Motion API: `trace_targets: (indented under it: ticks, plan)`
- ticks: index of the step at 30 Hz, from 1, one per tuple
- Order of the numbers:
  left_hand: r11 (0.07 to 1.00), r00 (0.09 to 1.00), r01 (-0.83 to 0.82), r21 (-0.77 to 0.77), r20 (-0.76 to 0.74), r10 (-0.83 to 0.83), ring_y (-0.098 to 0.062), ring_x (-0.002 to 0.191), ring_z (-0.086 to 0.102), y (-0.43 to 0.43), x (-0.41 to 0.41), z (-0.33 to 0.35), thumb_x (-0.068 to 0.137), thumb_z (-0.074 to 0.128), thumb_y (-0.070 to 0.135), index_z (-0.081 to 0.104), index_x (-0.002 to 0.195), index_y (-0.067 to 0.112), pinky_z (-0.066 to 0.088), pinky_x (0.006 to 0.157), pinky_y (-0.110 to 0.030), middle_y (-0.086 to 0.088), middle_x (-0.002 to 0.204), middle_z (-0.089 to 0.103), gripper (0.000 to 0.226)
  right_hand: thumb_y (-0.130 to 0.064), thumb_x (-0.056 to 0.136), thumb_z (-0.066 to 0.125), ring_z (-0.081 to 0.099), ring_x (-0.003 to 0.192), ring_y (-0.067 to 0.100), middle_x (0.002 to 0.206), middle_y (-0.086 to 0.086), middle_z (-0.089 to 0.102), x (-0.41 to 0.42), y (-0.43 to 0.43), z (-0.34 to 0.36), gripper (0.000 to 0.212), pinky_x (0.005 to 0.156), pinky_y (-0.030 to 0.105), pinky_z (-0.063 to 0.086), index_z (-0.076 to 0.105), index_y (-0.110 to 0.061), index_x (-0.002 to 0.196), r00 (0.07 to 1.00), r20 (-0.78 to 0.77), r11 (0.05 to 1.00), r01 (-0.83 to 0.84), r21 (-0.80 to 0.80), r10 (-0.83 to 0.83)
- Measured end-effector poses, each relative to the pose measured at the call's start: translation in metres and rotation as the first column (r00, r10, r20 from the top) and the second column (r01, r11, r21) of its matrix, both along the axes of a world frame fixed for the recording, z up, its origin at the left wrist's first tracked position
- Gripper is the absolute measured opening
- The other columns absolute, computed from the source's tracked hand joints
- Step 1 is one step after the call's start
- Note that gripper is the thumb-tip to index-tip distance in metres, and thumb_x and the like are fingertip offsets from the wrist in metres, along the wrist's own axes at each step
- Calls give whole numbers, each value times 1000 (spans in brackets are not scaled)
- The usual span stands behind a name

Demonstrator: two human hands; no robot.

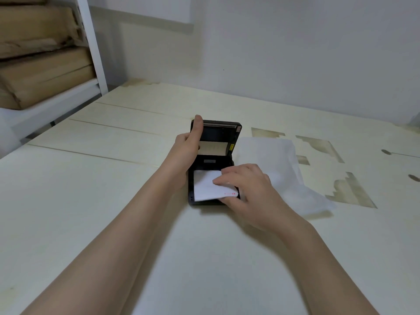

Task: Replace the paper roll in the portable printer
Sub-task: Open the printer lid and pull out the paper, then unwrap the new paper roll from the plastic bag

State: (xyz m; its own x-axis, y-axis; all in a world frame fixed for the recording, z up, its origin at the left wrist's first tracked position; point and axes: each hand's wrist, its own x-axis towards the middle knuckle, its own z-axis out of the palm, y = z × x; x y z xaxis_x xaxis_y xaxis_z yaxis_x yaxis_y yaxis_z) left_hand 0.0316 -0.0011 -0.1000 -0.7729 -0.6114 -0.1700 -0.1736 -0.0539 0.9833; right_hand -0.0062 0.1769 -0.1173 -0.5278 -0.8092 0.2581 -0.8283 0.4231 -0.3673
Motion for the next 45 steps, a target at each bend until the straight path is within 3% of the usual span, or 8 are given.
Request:
trace_targets:
  ticks: [4, 9, 16, 26, 30, 34, 41, 45]
  plan:
    - [999, 999, -34, -3, 34, 34, -28, 132, 50, 4, 11, -1, 40, 39, 105, 43, 141, 29, 37, 112, -45, -7, 147, 48, 127, -24, 93, 58, 51, 102, 19, 111, -10, 70, -7, 4, 8, 23, 87, 16, 37, 77, -33, 104, 995, 7, 968, 97, -231, -98]
    - [935, 962, -237, -265, 67, 263, -31, 144, 21, 43, 28, -3, 85, 56, 62, 11, 155, 23, 25, 116, -49, -12, 156, 16, 92, -16, 95, 58, 57, 67, -2, 98, -13, 72, -5, 23, 23, 27, 65, 7, 40, 76, -32, 107, 921, 258, 801, 382, -460, -291]
    - [743, 939, -82, -664, 199, 282, -35, 149, 5, 99, 28, -30, 79, 72, 48, 0, 155, 18, 12, 118, -46, -20, 161, -2, 109, 2, 87, 55, 64, 109, 19, 120, 5, 70, 0, 70, 22, 36, 78, 5, 36, 71, -10, 117, 814, 301, 637, 577, -511, -497]
    - [483, 992, -64, -873, -2, 127, -29, 145, 23, 125, 26, -17, 81, 70, 39, 37, 148, 23, 8, 119, -55, -12, 152, 32, 76, -37, 95, 53, 39, 135, 33, 148, 16, 39, -38, 136, -2, 57, 107, 39, 35, 46, -4, 141, 598, 320, 603, 792, -96, -735]
    - [382, 943, 329, -864, 321, -86, -29, 151, -3, 174, 13, -21, 82, 63, 57, 35, 146, 37, -6, 118, -59, -7, 161, 12, 73, -34, 97, 50, 21, 142, 34, 150, 13, 38, -42, 146, -11, 45, 118, 47, 17, 54, -11, 136, 548, 165, 558, 830, 15, -820]
    - [401, 892, 439, -804, 442, -90, -37, 148, -23, 199, 4, -42, 92, 54, 47, 25, 150, 33, -7, 114, -66, -12, 163, -14, 67, -4, 86, 56, 21, 146, 27, 151, 3, 43, -37, 147, -21, 41, 119, 53, 7, 67, -22, 122, 662, 78, 639, 743, -198, -745]
    - [365, 938, 337, -868, 343, -50, -32, 152, -4, 173, -9, -45, 99, 46, 33, 47, 141, 36, -3, 118, -58, -6, 164, 12, 42, -20, 89, 65, 44, 128, 20, 125, -6, 64, -39, 147, -24, 17, 102, 35, 26, 74, -26, 102, 733, 121, 705, 678, -209, -670]
    - [271, 991, 87, -959, 54, -125, -33, 128, 52, 190, -15, -41, 82, 74, 28, 66, 121, 25, 10, 112, -63, -4, 126, 64, 40, -20, 91, 65, 54, 98, 16, 76, -15, 61, -33, 141, -14, 11, 85, 31, 41, 75, -18, 95, 786, 210, 697, 615, -368, -582]
